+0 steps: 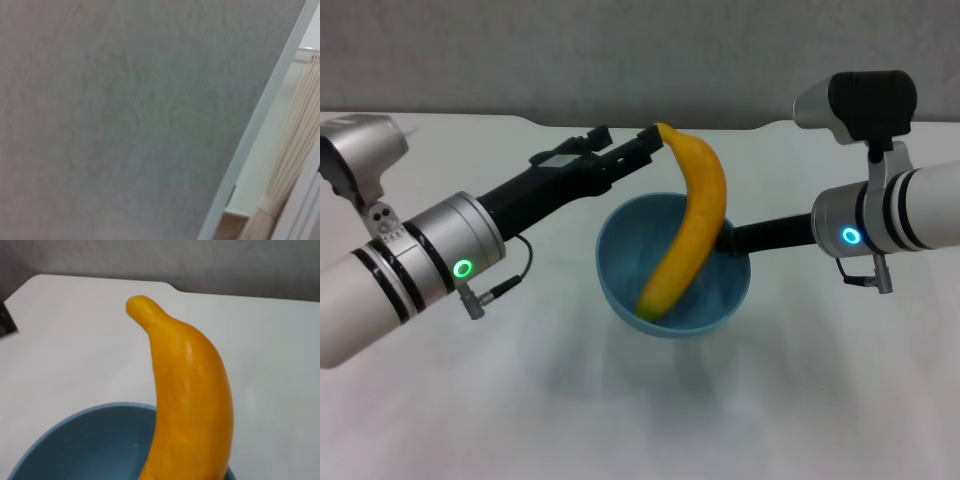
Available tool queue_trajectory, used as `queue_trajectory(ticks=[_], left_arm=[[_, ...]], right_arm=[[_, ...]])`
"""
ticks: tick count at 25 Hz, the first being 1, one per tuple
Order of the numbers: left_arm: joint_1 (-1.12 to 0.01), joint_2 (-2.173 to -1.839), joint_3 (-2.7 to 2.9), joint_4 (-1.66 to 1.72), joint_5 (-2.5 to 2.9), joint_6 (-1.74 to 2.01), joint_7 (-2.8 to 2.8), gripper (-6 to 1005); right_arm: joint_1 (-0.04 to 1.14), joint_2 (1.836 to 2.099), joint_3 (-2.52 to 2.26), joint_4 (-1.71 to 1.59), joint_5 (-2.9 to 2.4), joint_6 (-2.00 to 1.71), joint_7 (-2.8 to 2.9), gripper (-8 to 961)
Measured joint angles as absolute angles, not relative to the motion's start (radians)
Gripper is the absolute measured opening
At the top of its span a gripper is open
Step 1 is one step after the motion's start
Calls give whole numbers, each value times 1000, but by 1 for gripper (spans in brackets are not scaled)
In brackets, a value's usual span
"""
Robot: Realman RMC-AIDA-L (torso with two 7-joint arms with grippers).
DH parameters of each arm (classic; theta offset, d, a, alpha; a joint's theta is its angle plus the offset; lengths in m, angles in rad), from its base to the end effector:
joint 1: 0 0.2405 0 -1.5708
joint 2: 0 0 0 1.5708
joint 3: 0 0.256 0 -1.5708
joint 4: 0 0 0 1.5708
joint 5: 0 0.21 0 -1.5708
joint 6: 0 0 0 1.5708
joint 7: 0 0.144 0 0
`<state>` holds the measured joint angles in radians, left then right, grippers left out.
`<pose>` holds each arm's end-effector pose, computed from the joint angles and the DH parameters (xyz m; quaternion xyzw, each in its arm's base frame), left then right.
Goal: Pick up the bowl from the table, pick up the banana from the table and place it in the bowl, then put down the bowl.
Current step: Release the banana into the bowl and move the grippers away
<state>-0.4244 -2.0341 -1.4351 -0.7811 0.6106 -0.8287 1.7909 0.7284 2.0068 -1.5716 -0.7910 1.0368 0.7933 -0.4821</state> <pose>-0.1867 0.3777 -0.0317 -0.8010 -0.3355 -0.4292 0.2480 0.1956 0.4215 -0.0559 -0.8546 0.4543 0.0424 0.2479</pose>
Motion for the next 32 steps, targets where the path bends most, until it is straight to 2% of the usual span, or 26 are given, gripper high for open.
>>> queue_trajectory(ticks=[10, 17, 27, 32], left_arm=[[-406, -2040, -1466, -793, 604, -738, 2164, 897], [-384, -2043, -1463, -828, 602, -620, 2439, 895], [-383, -2034, -1532, -823, 577, -601, 2469, 891], [-380, -2036, -1540, -821, 566, -601, 2466, 891]], right_arm=[[730, 2004, -1560, -778, 1037, 814, -485, 95], [783, 2000, -1430, -714, 934, 916, -489, 97], [883, 2000, -1343, -600, 805, 987, -497, 100], [888, 2011, -1352, -579, 807, 983, -522, 101]])
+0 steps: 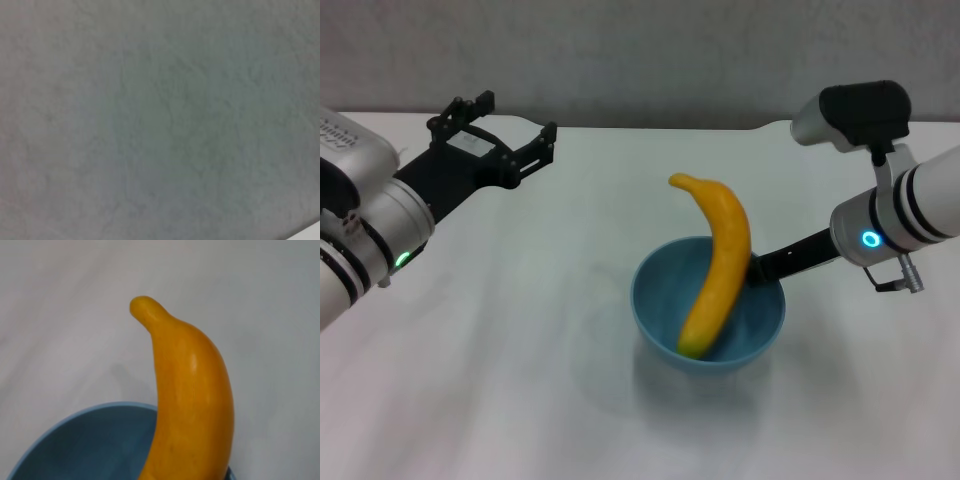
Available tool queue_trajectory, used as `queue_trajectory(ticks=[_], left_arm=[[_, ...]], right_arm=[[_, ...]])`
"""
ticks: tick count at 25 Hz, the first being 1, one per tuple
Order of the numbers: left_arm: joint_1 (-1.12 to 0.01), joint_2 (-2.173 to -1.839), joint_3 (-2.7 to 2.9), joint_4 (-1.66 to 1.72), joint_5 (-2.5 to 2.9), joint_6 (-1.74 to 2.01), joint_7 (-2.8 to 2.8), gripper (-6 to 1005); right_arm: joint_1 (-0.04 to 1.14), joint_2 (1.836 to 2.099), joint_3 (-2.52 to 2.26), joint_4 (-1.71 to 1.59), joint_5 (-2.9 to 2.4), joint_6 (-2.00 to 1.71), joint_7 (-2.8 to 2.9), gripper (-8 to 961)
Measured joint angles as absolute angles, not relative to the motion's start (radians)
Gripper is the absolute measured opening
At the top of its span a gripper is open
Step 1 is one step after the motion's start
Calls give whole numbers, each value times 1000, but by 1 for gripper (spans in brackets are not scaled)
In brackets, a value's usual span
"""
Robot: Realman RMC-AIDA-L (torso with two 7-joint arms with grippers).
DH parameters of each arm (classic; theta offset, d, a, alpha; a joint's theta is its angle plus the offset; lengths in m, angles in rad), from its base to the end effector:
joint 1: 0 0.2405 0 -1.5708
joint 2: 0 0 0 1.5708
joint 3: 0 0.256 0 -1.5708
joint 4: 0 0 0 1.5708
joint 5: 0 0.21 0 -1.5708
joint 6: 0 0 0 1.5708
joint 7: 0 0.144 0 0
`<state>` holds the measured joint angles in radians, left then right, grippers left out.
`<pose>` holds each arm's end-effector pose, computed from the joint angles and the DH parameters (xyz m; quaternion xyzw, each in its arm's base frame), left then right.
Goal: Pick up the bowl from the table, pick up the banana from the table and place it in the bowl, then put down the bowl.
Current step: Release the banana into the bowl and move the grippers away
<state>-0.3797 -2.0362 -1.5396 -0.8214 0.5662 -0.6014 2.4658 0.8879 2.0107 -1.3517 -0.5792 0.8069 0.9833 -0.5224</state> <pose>-0.2286 0.3992 0.0007 -0.8219 -0.1433 -0.2684 0.4815 0.2109 0.4271 -0.0500 -0.8536 0.4692 -0.0624 0.2174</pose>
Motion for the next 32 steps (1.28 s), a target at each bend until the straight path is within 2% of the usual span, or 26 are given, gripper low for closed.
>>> queue_trajectory(ticks=[32], left_arm=[[-310, -2037, -1573, -739, 461, -629, 2480, 891]], right_arm=[[862, 2022, -1465, -523, 907, 939, -548, 111]])
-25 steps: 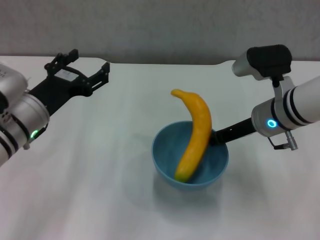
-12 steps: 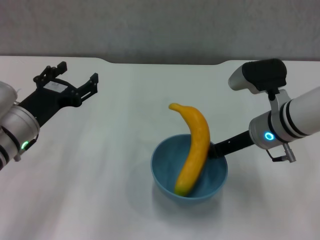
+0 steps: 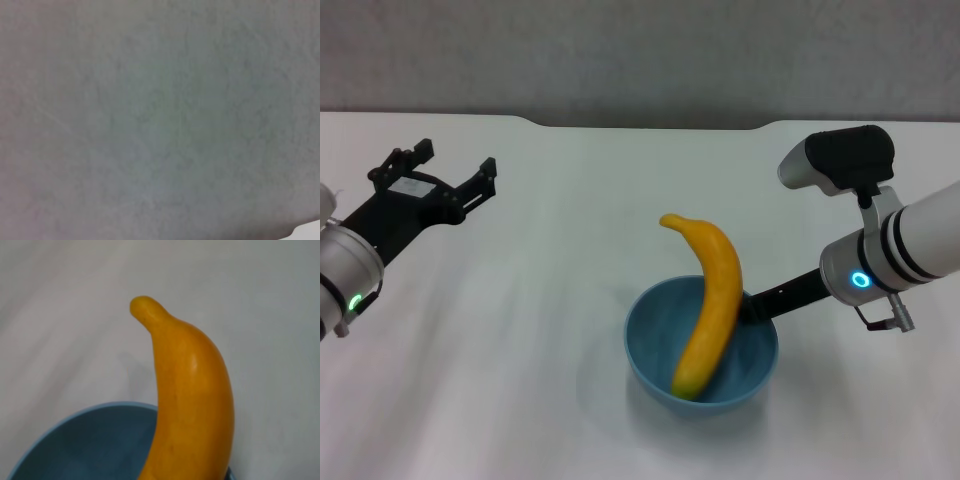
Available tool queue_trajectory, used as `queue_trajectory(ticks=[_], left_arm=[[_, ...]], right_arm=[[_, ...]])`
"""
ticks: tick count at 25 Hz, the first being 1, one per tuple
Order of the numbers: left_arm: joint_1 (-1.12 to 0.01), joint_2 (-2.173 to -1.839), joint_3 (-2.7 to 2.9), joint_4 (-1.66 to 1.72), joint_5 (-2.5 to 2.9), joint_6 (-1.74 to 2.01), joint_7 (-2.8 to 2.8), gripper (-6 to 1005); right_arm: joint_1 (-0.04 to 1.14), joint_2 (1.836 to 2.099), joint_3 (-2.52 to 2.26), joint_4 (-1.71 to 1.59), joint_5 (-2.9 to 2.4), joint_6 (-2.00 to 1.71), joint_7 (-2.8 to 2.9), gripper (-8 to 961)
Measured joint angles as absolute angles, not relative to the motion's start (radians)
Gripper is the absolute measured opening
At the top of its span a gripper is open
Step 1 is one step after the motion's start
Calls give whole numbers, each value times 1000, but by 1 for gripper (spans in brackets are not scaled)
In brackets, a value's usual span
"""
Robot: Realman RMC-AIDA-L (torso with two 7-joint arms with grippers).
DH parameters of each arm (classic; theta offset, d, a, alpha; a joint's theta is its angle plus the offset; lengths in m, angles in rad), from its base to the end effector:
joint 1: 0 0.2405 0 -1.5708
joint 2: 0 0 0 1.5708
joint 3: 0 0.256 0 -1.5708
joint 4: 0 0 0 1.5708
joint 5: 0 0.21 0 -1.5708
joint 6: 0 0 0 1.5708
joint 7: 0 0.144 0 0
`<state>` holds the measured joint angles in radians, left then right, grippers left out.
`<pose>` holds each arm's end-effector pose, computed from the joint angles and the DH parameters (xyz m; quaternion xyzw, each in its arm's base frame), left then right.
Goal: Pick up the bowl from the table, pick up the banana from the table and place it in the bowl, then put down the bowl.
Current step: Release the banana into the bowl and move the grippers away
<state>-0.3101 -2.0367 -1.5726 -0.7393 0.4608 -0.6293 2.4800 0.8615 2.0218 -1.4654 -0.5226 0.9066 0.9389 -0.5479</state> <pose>-0.2793 0.3794 0.0069 -0.7873 -0.2253 -0.2664 0.5084 0.2260 0.4082 -0.0719 -0.8543 0.4760 -0.0754 0.1946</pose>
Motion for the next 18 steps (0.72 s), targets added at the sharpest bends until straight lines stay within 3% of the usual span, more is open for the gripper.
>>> queue_trajectory(ticks=[18], left_arm=[[-290, -2039, -1595, -728, 457, -658, 2491, 891]], right_arm=[[861, 2023, -1491, -520, 907, 932, -539, 116]])
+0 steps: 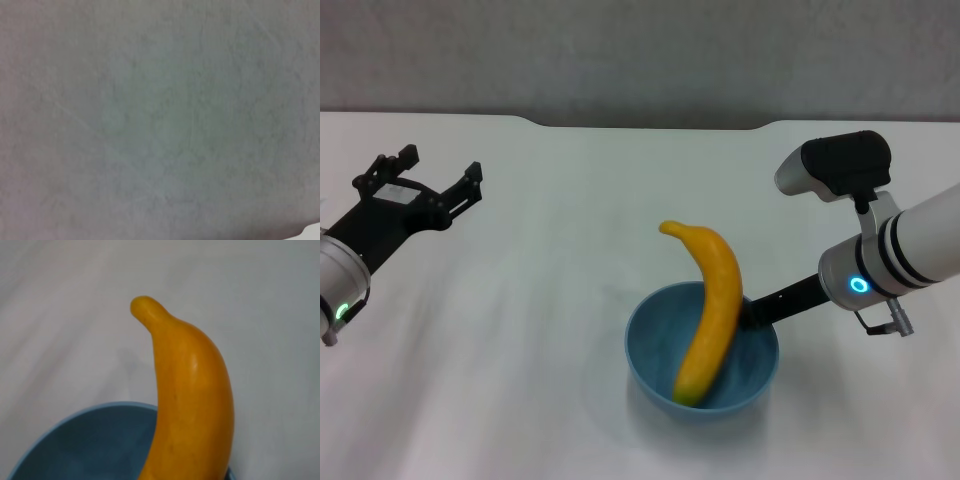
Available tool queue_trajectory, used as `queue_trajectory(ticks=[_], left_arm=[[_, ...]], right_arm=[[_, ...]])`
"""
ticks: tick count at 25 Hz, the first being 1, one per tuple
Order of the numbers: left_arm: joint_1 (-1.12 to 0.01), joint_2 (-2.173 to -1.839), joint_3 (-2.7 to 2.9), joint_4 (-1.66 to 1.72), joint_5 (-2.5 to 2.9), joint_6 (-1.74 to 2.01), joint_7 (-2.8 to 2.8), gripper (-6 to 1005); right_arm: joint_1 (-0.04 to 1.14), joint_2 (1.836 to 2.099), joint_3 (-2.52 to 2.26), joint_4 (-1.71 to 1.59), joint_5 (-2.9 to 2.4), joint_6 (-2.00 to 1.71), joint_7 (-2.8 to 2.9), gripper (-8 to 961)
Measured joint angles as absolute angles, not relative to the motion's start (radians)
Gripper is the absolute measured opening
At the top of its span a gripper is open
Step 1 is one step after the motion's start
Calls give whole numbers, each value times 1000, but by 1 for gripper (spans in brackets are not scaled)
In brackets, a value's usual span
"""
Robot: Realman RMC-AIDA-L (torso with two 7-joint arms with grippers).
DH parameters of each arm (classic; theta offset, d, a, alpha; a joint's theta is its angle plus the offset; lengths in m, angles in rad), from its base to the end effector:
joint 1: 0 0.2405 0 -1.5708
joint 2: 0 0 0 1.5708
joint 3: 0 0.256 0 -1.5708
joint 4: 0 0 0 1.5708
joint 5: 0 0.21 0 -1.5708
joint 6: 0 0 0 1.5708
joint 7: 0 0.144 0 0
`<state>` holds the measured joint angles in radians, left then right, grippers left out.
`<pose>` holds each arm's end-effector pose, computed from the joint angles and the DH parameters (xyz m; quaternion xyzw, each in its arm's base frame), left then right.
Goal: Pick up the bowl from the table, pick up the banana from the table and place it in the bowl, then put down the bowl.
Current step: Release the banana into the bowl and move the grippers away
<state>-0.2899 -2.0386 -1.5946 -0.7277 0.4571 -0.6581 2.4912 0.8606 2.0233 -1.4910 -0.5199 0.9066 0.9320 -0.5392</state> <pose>-0.2882 0.3733 0.0108 -0.7802 -0.2294 -0.2691 0.5159 0.2276 0.4060 -0.0747 -0.8550 0.4733 -0.0836 0.1950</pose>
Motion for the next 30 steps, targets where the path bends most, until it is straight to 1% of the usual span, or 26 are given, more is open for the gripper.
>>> queue_trajectory(ticks=[9, 16, 20, 25, 29, 30], left_arm=[[-277, -2039, -1594, -727, 457, -669, 2491, 891], [-267, -2039, -1594, -727, 457, -669, 2490, 891], [-264, -2039, -1594, -727, 457, -669, 2486, 891], [-261, -2037, -1605, -707, 457, -683, 2488, 891], [-259, -2036, -1637, -665, 457, -741, 2483, 891], [-261, -2035, -1650, -647, 457, -767, 2479, 891]], right_arm=[[858, 2023, -1491, -520, 907, 918, -539, 119], [828, 2023, -1491, -562, 907, 912, -553, 205], [768, 2023, -1498, -657, 919, 915, -559, 254], [692, 2016, -1542, -779, 1026, 935, -616, 493], [649, 2014, -1544, -848, 1035, 952, -649, 631], [618, 2013, -1538, -886, 1036, 952, -661, 665]])
